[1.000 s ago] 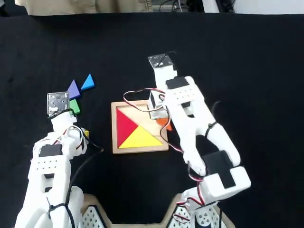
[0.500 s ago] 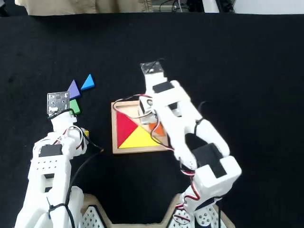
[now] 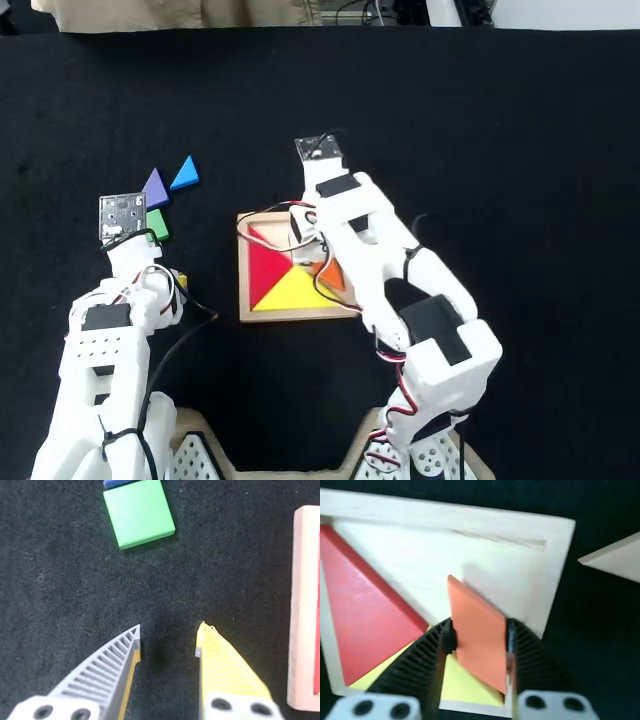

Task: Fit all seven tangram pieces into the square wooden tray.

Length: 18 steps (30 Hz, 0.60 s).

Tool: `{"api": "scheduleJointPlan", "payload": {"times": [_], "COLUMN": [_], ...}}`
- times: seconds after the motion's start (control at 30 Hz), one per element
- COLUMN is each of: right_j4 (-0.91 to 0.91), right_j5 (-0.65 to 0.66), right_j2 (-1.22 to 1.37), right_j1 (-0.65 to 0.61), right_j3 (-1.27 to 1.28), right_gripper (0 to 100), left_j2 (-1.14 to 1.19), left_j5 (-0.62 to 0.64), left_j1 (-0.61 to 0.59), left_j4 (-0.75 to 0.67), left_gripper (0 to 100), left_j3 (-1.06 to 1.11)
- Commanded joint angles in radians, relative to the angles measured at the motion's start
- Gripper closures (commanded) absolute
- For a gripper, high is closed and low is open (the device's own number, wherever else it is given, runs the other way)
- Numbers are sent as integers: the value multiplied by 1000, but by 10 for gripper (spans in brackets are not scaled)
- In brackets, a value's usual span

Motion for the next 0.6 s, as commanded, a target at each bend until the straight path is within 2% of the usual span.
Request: {"api": "scheduleJointPlan", "payload": {"times": [0.0,0.23,0.43,0.57], "right_j4": [15,41,-51,-98], "right_j5": [-3,35,152,198], "right_j2": [-45,-113,-173,-128], "right_j1": [2,-14,-18,-29], "right_j3": [-16,-16,-35,-44], "right_gripper": [773,779,992,925], "left_j2": [-20,-20,-20,-20], "left_j5": [6,6,6,6], "left_j1": [8,8,7,7], "left_j4": [-15,-15,-14,-14], "left_gripper": [813,813,813,813], "left_j3": [-2,-2,-2,-2]}}
